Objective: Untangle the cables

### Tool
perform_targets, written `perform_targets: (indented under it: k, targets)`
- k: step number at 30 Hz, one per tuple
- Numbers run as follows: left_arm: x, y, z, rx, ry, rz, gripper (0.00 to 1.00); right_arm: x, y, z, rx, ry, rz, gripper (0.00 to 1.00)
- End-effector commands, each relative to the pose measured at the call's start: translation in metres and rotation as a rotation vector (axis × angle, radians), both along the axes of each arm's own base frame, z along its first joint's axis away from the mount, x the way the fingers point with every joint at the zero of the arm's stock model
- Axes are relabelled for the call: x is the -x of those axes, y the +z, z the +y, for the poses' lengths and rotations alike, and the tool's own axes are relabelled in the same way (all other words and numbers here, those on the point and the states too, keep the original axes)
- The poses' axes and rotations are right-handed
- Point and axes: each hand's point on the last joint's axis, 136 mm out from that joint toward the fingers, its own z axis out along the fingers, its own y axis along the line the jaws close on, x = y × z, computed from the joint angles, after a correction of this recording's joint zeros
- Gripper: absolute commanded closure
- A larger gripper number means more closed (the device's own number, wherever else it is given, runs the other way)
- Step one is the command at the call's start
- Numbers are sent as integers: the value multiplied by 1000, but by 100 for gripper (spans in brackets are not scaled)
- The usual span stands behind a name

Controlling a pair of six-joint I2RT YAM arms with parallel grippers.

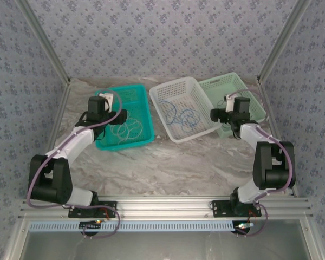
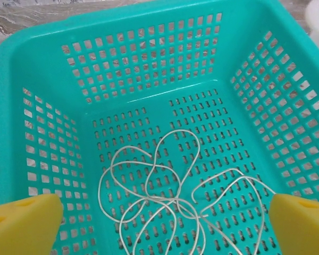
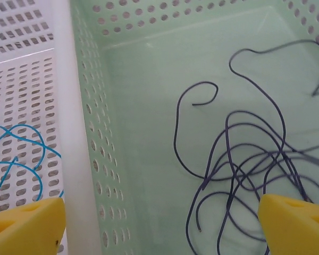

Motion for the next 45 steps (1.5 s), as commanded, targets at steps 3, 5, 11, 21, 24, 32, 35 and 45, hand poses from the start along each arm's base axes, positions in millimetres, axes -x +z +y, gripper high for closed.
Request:
perform_targets:
  k: [3, 5, 11, 21, 24, 32, 35, 45]
  targets:
    - [-5, -11, 4, -46, 4, 2, 0, 2, 10, -18, -92, -70, -67, 6]
    - [-4, -11, 4, -43, 4, -1, 1, 3, 22, -15, -136, -50, -102, 6]
    - [-5, -10, 5, -44, 11, -11, 1, 6, 48, 8, -204, 57, -134, 6]
    - [-8, -9, -3, 4, -9, -55, 1, 6, 37, -58, -214, -193, -179, 5]
    - [-10, -8, -2, 9, -3, -60, 1, 4, 33, -78, -225, -253, -179, 6]
    - [-12, -11, -2, 3, 0, -55, 0, -9, -9, -47, -208, -110, 42, 14]
    - [-12, -14, -1, -2, 2, -49, 1, -10, -16, -24, -159, -31, 92, 15]
    - [-7, -21, 3, -17, 2, -34, 0, 11, -24, 39, -128, 118, 192, 24]
